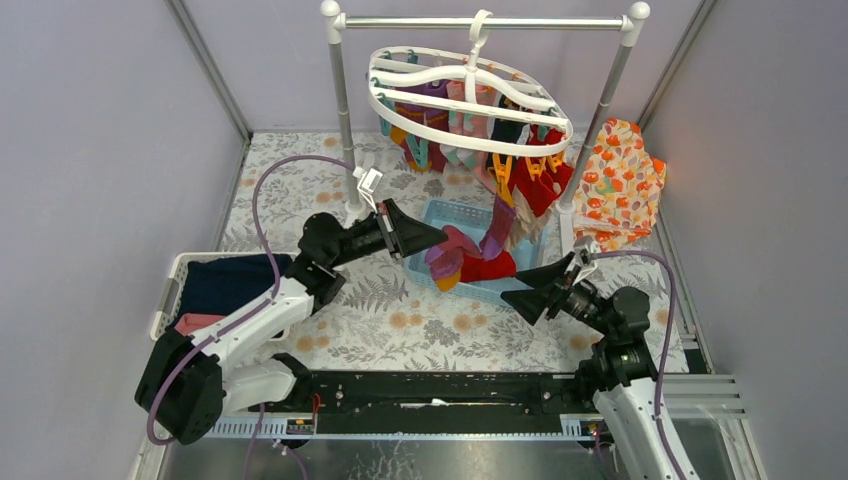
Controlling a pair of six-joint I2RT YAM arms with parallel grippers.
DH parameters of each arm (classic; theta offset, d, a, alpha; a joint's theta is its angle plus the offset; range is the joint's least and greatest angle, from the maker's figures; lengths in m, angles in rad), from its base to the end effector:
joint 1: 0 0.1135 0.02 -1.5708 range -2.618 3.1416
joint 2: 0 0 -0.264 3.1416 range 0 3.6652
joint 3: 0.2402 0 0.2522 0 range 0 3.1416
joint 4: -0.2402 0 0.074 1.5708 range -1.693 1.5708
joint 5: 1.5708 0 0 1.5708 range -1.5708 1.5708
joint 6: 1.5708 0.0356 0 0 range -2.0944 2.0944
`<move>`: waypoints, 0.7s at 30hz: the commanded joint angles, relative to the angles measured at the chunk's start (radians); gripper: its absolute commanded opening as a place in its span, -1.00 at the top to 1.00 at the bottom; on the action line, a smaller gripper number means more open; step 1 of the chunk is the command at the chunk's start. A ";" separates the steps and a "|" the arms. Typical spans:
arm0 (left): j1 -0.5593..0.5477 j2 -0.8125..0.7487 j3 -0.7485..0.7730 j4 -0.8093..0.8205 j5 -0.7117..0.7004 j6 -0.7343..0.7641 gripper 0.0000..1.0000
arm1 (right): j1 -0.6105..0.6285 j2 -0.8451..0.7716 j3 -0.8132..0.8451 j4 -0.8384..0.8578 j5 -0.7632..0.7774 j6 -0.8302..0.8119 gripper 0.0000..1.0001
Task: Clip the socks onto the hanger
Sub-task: Pick up the sock from the bin.
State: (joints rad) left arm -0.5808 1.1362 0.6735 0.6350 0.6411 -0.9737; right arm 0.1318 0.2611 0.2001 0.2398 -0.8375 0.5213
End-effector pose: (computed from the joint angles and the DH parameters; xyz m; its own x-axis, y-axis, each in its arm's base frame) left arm 0.2022 -0.1582 0.3149 -0.6904 -0.3396 -0.6387 0.6427 0.1171 -0.7571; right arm 0.1050 0.0406 0.2440 -0.2519 0.3029 -0.9191 -0.7926 0.4804 0.3755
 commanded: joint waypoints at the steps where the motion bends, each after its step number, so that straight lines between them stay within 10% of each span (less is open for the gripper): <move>1: -0.013 0.015 -0.043 0.351 0.027 -0.292 1.00 | 0.135 0.073 -0.010 0.102 0.078 -0.062 -0.73; 8: 0.000 -0.048 -0.052 0.201 -0.032 -0.233 1.00 | 0.606 0.302 -0.005 0.241 0.558 -0.331 -0.80; 16: 0.073 -0.187 -0.101 0.068 -0.080 -0.235 1.00 | 0.778 0.546 -0.112 0.654 0.769 -0.270 -0.84; 21: 0.122 -0.192 -0.131 0.079 -0.074 -0.324 1.00 | 0.969 0.732 -0.074 0.808 1.022 -0.554 -0.92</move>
State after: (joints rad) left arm -0.4892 0.9436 0.5720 0.7357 0.5777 -1.2221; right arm 0.9813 0.8791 0.0845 0.7853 -0.0711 0.2062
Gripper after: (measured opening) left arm 0.007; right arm 0.934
